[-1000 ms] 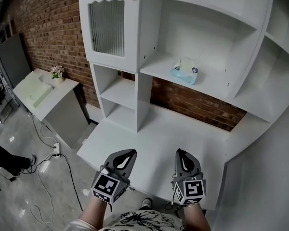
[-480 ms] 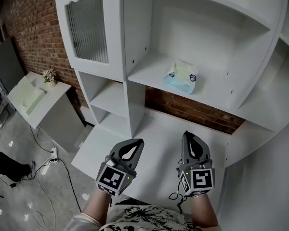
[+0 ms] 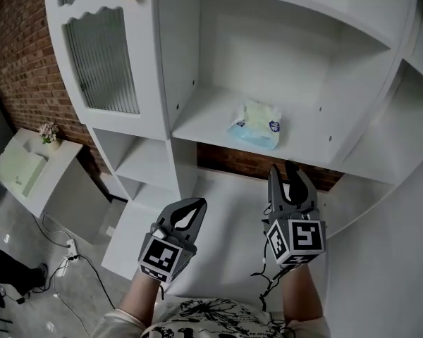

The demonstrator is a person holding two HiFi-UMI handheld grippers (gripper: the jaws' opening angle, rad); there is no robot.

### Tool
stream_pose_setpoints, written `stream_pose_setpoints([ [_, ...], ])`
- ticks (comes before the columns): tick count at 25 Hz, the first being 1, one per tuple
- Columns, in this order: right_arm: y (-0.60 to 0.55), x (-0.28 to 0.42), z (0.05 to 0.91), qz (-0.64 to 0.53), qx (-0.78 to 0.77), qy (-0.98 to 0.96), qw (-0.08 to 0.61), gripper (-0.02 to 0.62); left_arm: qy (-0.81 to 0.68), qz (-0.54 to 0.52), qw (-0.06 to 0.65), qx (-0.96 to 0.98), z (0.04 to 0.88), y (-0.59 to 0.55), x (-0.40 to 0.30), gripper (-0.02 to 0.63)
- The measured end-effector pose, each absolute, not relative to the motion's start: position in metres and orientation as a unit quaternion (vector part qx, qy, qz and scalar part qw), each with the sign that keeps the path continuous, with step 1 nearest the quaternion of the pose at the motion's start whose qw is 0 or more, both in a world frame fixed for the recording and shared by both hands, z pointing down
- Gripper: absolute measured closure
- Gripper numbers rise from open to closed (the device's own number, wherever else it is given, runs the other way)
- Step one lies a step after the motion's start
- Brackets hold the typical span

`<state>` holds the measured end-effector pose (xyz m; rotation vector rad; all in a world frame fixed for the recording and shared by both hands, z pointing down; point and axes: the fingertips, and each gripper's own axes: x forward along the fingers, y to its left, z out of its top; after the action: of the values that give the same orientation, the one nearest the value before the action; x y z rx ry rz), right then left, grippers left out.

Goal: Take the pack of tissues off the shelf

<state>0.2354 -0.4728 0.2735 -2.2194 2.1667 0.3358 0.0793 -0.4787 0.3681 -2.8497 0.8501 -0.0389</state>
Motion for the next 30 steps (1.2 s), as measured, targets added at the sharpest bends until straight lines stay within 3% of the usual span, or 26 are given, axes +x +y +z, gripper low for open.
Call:
stream_pose_setpoints([
  [15, -0.524, 0.227, 0.235, 0.136, -0.710, 0.690, -0.037, 0.470, 0.259, -0.015, 0.058, -0.964, 0.387, -0.500, 0.080, 0.592],
  [19, -0.524, 0.226, 0.230, 0.139, -0.715, 0.684, -0.035, 0.557, 0.261, -0.023, 0.052, -0.964, 0.393, -0.501, 0.078, 0.592],
  [30, -0.490, 0.209, 0.224, 0.181, -0.701, 0.689, -0.034, 0.583, 0.269, -0.022, 0.044, -0.962, 0.395, -0.497, 0.072, 0.592],
])
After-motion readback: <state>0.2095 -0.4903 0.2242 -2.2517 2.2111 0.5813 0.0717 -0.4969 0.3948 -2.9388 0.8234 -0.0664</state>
